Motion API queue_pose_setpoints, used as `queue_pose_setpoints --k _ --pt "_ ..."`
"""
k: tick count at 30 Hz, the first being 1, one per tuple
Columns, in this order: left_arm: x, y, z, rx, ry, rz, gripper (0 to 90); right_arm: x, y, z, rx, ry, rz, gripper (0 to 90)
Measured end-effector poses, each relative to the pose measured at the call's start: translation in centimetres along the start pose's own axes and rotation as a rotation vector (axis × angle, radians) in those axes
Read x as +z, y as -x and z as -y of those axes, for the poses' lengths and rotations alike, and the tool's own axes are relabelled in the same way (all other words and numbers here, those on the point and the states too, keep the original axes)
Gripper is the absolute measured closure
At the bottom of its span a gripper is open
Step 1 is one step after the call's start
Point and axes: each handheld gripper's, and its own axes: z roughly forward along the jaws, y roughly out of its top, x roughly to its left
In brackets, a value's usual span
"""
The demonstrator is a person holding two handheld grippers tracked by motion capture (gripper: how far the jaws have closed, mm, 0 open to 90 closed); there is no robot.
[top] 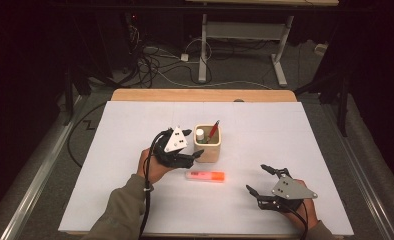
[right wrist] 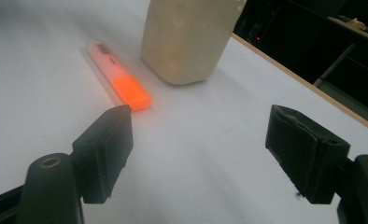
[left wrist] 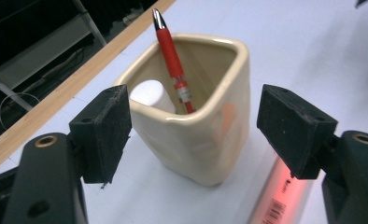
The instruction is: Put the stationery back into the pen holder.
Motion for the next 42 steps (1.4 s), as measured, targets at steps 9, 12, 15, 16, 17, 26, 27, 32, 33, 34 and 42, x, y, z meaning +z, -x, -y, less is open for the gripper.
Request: queue_pose_setpoints --k 9,12,15,16,17,26,27,32,33,34,42 --pt "0.0 1.8 0.1 0.072 -0.068 0.074 24.4 0.0 0.2 0.1 0.003 -0.019 -0.007 24.4" --pt "0.3 2.3 0.3 0.095 -0.097 0.103 24.4 0.0 0.2 0.1 0.002 -0.025 -0.014 24.4" --pt "0.9 2.7 0.5 0.109 -0.127 0.127 24.4 0.2 0.1 0.3 0.006 -0.035 -0.026 24.4" --pt "1.1 2.8 0.6 0.113 -0.134 0.136 24.4 0.2 0.1 0.3 0.007 -0.041 -0.03 24.4" --pt "1.3 2.9 0.6 0.117 -0.145 0.144 24.4 0.3 0.1 0.3 0.008 -0.046 -0.036 24.4" --pt "3.6 3.8 0.7 0.139 -0.233 0.229 24.8 0.6 -0.1 0.4 0.011 -0.068 -0.063 24.5" --pt "3.9 3.8 0.7 0.144 -0.247 0.239 24.9 0.6 -0.1 0.4 0.012 -0.071 -0.065 24.5" --pt "5.5 3.8 0.7 0.163 -0.332 0.286 26.3 0.7 -0.2 0.5 0.007 -0.081 -0.079 24.7" --pt "5.8 3.8 0.7 0.166 -0.344 0.295 27.8 0.7 -0.2 0.5 0.01 -0.084 -0.082 24.7" --pt "6.0 3.8 0.6 0.173 -0.359 0.297 29.1 0.8 -0.2 0.5 0.011 -0.085 -0.085 24.7" --pt "8.1 4.1 -0.4 0.216 -0.459 0.359 36.5 1.0 -0.3 0.5 0.012 -0.093 -0.104 24.8"
